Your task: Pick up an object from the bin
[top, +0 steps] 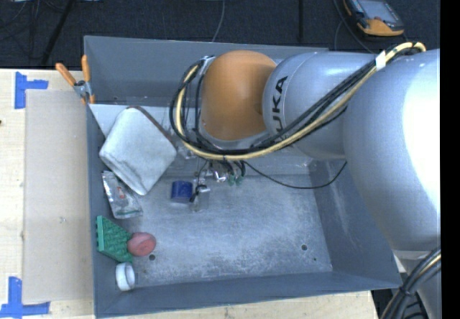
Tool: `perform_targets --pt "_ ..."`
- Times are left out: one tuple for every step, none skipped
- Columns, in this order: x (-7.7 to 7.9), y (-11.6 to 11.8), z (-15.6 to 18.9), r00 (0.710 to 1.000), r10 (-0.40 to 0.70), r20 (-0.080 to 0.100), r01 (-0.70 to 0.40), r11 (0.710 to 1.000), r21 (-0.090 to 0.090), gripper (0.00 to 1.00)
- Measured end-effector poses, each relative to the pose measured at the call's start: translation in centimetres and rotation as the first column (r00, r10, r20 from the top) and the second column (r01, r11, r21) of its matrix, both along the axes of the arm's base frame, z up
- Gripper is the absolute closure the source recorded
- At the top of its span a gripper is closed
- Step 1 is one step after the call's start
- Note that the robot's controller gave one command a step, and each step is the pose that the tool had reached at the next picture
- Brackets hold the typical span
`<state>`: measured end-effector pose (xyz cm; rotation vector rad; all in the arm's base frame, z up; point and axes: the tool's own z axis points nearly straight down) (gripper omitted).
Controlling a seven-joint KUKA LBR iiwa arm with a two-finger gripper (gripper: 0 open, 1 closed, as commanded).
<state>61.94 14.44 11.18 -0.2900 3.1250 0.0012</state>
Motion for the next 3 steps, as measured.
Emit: perform_targets --pt "0.11 0.04 -4.44 0.995 0.103 -0.007 -0.103 0.995 -0.002 0.00" --pt "0.13 0.03 -4.47 0.995 0.099 -0.004 -0.100 0.995 0.000 0.00" --pt "0.17 0.04 -4.39 0.995 0.098 -0.003 -0.098 0.995 0.000 1.00"
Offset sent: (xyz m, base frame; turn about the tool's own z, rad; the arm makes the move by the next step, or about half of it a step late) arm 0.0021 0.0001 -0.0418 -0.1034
